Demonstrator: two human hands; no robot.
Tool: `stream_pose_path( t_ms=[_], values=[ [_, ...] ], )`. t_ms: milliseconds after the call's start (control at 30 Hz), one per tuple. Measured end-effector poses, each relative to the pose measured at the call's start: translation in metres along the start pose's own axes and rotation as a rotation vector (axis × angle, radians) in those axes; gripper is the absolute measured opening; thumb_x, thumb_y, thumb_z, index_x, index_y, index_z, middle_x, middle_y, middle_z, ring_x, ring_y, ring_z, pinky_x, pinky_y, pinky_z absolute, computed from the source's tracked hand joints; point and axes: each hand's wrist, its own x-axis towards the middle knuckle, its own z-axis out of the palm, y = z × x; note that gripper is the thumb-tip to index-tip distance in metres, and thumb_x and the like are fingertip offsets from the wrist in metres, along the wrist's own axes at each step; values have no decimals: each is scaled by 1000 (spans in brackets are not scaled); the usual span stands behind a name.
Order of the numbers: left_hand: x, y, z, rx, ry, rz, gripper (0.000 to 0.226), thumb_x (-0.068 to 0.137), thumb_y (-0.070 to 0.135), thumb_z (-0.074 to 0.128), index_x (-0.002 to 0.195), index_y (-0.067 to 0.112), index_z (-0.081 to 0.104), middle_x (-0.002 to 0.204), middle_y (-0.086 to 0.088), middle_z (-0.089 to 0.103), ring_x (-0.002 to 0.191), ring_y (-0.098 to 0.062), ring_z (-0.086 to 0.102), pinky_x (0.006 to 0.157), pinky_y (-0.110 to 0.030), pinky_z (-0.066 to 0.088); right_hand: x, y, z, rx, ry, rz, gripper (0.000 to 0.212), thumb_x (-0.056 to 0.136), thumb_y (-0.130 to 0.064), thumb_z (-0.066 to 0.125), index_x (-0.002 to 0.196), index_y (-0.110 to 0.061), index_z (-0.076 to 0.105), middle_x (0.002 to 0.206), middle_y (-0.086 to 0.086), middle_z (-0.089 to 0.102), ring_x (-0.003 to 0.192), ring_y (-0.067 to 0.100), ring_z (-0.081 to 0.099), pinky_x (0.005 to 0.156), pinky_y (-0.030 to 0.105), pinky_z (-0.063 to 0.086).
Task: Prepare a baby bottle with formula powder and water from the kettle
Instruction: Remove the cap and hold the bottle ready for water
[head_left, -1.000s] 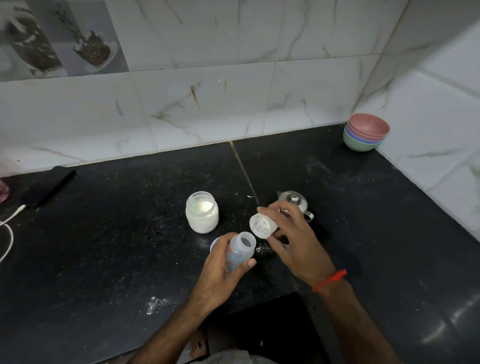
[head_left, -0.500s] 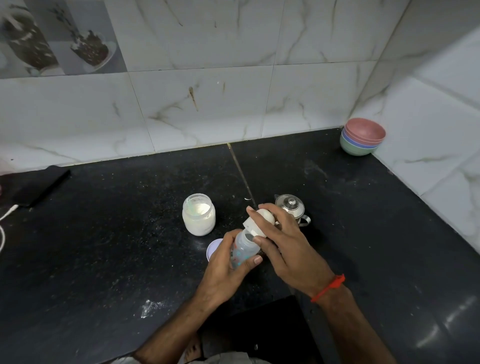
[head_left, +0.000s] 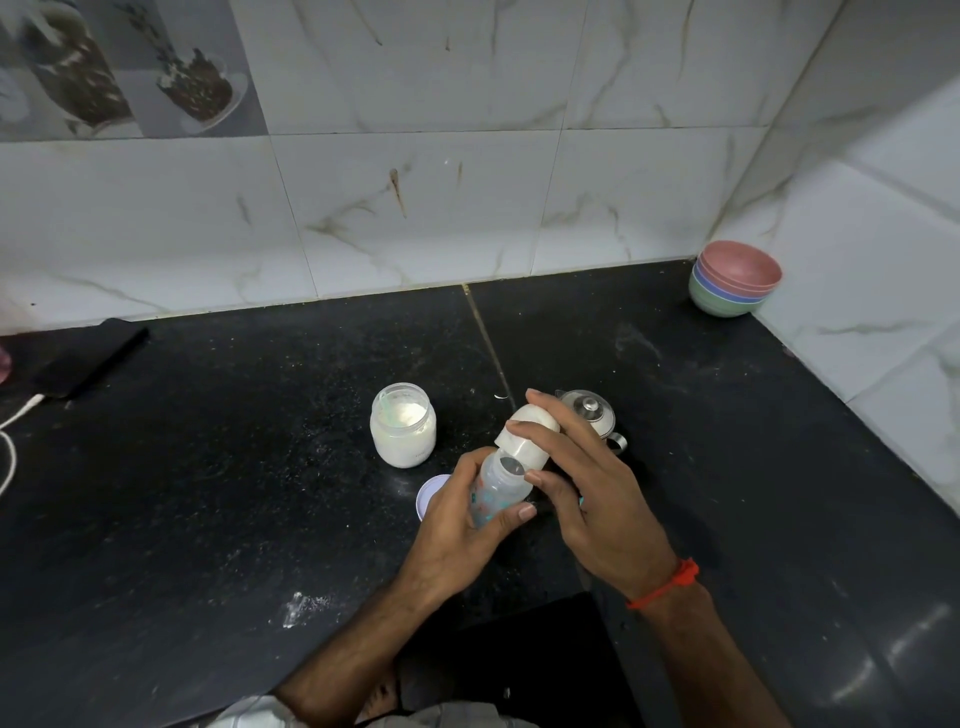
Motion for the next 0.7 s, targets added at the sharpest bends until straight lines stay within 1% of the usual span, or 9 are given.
stream_pose_path(
  t_ms=[100, 200, 267, 333, 400, 500, 567, 667, 700],
  values=[
    [0, 1, 1, -8, 1, 9, 64, 81, 50, 81, 135, 29, 55, 127, 20, 69, 120, -7, 67, 96, -26, 59, 1, -1, 0, -7, 5, -16, 47, 98, 7, 61, 139, -18, 61, 162, 1, 41, 149, 14, 41, 118, 25, 38],
    [0, 3, 1, -6, -3, 9, 61, 81, 52, 80, 133, 33, 54, 125, 31, 65, 118, 1, 64, 92, -18, 56, 2, -4, 0, -15, 0, -24, 47, 97, 8, 61, 137, -17, 63, 162, 1, 41, 149, 15, 41, 118, 26, 39],
    [0, 3, 1, 1, -7, 6, 59, 82, 49, 81, 132, 34, 53, 125, 34, 64, 118, 5, 63, 92, -14, 54, 2, -4, 0, -10, 5, -34, 45, 97, 10, 61, 135, -14, 65, 162, 2, 42, 149, 15, 41, 118, 24, 38],
    [1, 3, 1, 3, -11, 0, 58, 85, 42, 85, 133, 35, 53, 127, 33, 64, 120, 5, 63, 93, -14, 54, 1, -4, 0, -13, 5, -45, 43, 97, 10, 60, 134, -12, 66, 162, 3, 42, 149, 15, 40, 118, 29, 39],
    [2, 4, 1, 2, -12, -6, 57, 85, 39, 83, 133, 37, 52, 127, 35, 64, 120, 7, 62, 93, -12, 53, 1, -5, 0, -15, 10, -58, 43, 97, 10, 60, 133, -11, 66, 162, 4, 42, 149, 15, 41, 118, 33, 41],
    [3, 3, 1, 5, -6, -9, 56, 85, 36, 83, 132, 38, 52, 124, 34, 66, 120, 8, 62, 93, -12, 53, 1, -6, 1, 1, 37, -94, 45, 94, 15, 59, 132, -9, 67, 161, 5, 43, 148, 18, 43, 115, 26, 42],
    [3, 2, 2, 3, -6, -9, 56, 87, 33, 84, 133, 36, 52, 124, 30, 67, 120, 6, 63, 94, -14, 54, 2, -5, 1, 2, 44, -105, 45, 94, 14, 58, 131, -10, 67, 161, 5, 44, 149, 17, 42, 116, 27, 41],
    [2, 3, 2, 7, -9, 4, 57, 86, 41, 84, 133, 34, 52, 124, 33, 65, 119, 5, 63, 93, -16, 55, 2, -5, 1, 1, 66, -104, 49, 92, 17, 59, 131, -12, 66, 160, 5, 44, 148, 16, 42, 114, 17, 39],
    [2, 4, 2, 8, -5, 8, 58, 85, 42, 83, 133, 33, 53, 125, 33, 65, 119, 4, 64, 92, -16, 55, 2, -6, 1, 4, 68, -102, 52, 91, 19, 60, 131, -13, 67, 160, 5, 45, 148, 15, 42, 113, 16, 38]
  ],
)
